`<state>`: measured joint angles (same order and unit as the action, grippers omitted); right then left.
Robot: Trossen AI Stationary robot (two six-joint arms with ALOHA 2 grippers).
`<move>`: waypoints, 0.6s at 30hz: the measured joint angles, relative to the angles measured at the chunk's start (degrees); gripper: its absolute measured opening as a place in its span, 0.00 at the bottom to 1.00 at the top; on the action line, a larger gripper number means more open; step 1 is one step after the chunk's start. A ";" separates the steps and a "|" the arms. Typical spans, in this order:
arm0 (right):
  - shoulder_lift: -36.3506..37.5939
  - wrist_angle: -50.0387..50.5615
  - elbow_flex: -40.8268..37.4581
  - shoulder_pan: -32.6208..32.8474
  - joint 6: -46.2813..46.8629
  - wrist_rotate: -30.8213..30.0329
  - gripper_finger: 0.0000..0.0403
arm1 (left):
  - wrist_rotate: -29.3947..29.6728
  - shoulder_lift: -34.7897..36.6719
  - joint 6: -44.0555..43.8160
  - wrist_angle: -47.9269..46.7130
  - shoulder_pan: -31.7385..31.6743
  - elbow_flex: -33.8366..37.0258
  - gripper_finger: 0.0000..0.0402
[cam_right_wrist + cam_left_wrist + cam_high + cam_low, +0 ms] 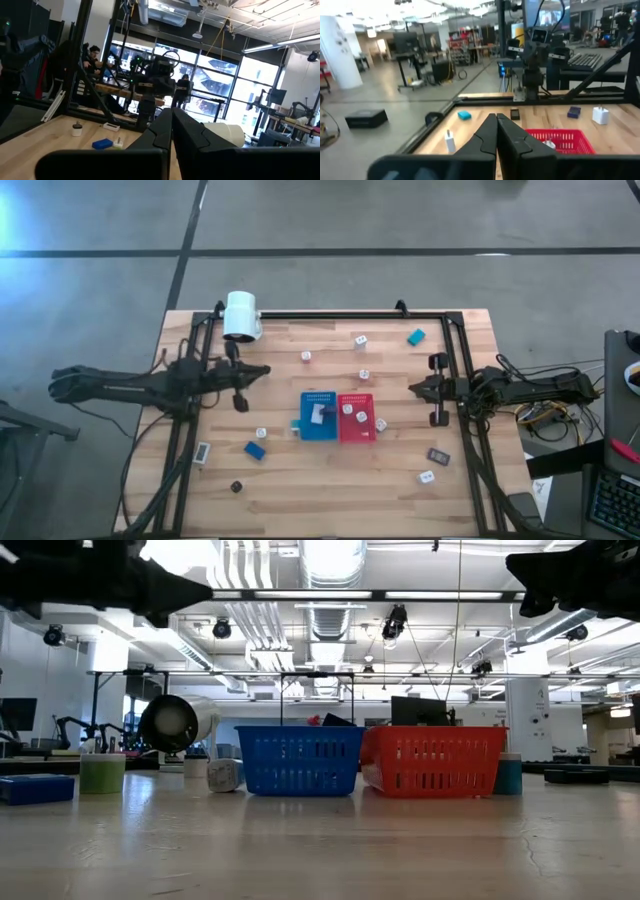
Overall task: Sort adapters and digital timers
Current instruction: Put the top white charger adaptor into the red bin
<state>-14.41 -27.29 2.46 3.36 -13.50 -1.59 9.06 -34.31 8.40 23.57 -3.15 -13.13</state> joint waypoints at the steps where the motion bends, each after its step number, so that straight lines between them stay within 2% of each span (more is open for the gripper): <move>1: 0.00 0.00 0.00 0.00 0.00 0.00 0.02 | 0.00 1.58 0.69 -0.11 -0.08 0.82 0.01; 7: -0.07 0.06 0.00 0.00 -0.02 0.00 0.02 | 0.02 6.73 1.91 -0.54 -1.21 4.10 0.01; 18: -0.04 0.04 0.00 -0.04 -0.22 -0.04 0.02 | 0.03 7.04 3.00 -4.00 -3.08 6.53 0.01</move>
<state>-14.46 -27.24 2.46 3.31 -13.72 -1.63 9.09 -27.27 11.40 19.58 -6.23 -6.60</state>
